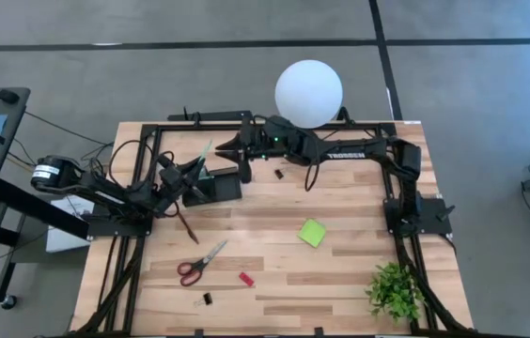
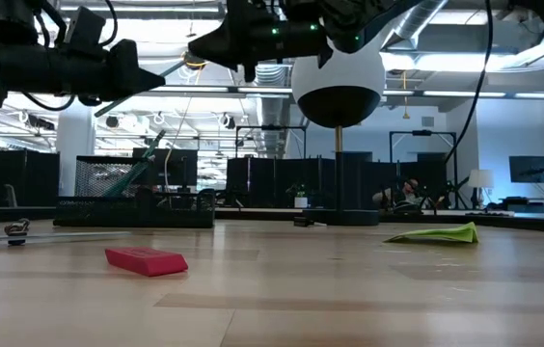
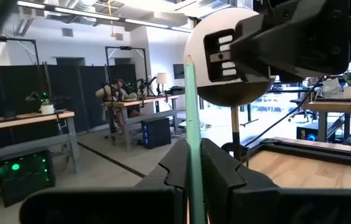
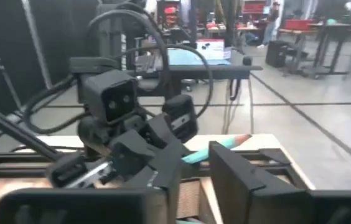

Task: Pick and place office supplies into organizer
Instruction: Put the blue pencil into the black desk organizer

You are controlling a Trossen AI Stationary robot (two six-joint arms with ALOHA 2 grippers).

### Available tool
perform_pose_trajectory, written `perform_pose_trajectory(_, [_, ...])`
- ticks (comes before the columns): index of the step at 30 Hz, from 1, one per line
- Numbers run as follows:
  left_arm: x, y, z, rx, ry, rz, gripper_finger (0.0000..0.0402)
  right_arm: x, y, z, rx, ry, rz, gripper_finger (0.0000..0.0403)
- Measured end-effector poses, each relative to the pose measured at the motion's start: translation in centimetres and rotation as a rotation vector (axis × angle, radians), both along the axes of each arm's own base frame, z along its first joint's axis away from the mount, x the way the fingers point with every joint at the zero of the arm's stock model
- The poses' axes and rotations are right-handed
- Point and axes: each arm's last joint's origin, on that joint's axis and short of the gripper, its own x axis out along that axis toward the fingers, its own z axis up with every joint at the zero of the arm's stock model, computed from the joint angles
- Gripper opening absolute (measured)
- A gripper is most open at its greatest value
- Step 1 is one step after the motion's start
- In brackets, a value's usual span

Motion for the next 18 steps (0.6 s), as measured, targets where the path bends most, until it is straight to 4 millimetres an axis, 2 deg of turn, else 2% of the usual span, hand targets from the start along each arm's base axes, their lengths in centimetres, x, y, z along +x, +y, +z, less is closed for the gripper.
perform_pose_trajectory(7, [0.02,-0.01,0.00,0.011,0.008,-0.005,0.0010,0.16,0.37,-0.04,-0.011,0.006,-0.130,0.0169])
perform_pose_trajectory(10, [0.10,-0.11,0.05,0.029,0.009,-0.044,0.0010,0.13,0.15,0.09,0.054,-0.009,-0.140,0.0199])
perform_pose_trajectory(14, [0.15,-0.17,0.08,0.043,0.011,-0.068,0.0010,0.07,-0.16,0.36,0.131,-0.039,-0.152,0.0217])
perform_pose_trajectory(18, [0.19,-0.21,0.10,0.053,0.012,-0.086,0.0010,0.10,-0.04,0.37,0.145,-0.040,-0.149,0.0215])
